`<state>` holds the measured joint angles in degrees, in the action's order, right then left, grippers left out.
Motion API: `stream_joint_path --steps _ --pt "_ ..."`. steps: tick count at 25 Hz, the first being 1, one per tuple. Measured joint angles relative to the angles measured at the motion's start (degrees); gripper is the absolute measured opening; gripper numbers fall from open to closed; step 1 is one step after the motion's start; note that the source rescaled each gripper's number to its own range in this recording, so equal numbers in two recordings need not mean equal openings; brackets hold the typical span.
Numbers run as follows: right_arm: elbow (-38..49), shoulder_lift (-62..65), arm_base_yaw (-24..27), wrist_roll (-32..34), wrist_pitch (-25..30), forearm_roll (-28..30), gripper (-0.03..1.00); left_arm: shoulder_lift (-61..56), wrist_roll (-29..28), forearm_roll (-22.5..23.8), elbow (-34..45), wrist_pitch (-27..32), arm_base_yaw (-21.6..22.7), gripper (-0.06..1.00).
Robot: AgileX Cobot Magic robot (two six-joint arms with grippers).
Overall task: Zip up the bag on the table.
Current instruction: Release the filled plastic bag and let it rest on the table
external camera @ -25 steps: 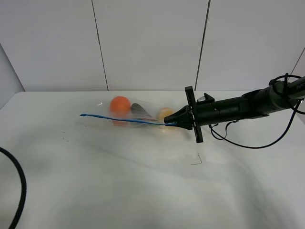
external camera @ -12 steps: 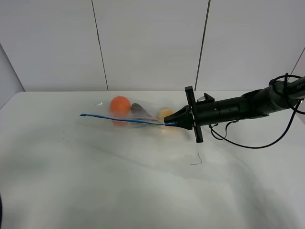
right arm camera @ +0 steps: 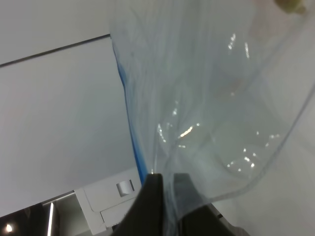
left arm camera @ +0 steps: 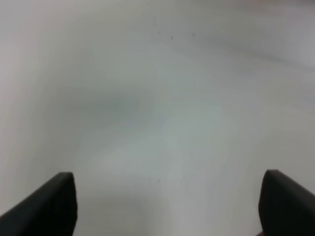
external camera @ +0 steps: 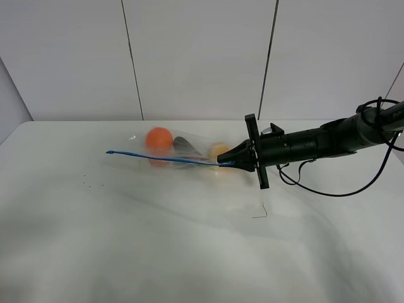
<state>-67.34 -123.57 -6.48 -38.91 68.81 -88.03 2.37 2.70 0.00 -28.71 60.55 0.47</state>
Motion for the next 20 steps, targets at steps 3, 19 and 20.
stream_joint_path --steps 3,19,20 --pt "0.00 0.00 0.00 0.00 0.00 0.00 0.00 -2.42 0.00 0.00 0.00 0.00 0.00 1.00" --pt "0.00 0.00 0.00 0.00 0.00 0.00 0.00 -2.53 0.00 0.30 0.00 0.00 -0.88 1.00" --pt "0.00 0.00 0.00 0.00 0.00 0.00 0.00 -2.53 0.00 0.30 0.00 0.00 -0.83 1.00"
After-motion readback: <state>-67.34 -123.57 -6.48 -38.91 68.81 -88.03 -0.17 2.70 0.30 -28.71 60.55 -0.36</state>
